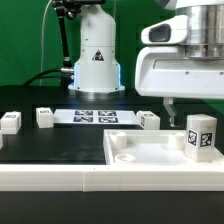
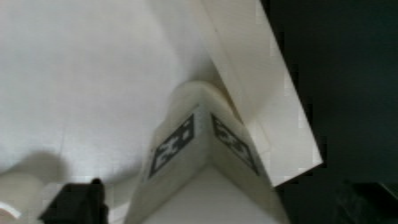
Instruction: Assemble one leg
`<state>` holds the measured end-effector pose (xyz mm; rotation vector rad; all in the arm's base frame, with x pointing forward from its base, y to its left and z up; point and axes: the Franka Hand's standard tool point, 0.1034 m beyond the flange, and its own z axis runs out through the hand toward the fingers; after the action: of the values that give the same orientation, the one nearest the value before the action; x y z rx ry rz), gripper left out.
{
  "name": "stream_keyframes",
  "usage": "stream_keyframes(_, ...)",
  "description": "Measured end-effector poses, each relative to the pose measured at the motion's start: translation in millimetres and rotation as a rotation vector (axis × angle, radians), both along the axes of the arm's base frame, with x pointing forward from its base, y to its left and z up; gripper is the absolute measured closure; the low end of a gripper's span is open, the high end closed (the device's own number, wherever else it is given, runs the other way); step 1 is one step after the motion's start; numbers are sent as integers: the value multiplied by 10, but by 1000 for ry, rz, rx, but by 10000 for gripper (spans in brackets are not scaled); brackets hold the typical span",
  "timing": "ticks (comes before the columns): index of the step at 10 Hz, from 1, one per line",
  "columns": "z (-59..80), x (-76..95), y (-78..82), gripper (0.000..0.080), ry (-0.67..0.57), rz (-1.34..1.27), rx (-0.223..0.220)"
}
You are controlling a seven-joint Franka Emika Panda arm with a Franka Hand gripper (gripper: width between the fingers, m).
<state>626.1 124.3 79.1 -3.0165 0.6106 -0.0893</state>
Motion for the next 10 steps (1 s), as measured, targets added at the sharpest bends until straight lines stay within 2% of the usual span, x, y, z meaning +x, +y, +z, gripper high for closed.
stream_keyframes(3, -9, -8, -52, 150, -6, 291, -19)
stream_keyframes(6, -7, -7, -27, 150, -19, 464, -30)
stream_keyframes(9, -9, -7, -33, 177, -20, 490, -32)
stream_keyframes(10, -10, -7, -34, 360, -20, 490, -32)
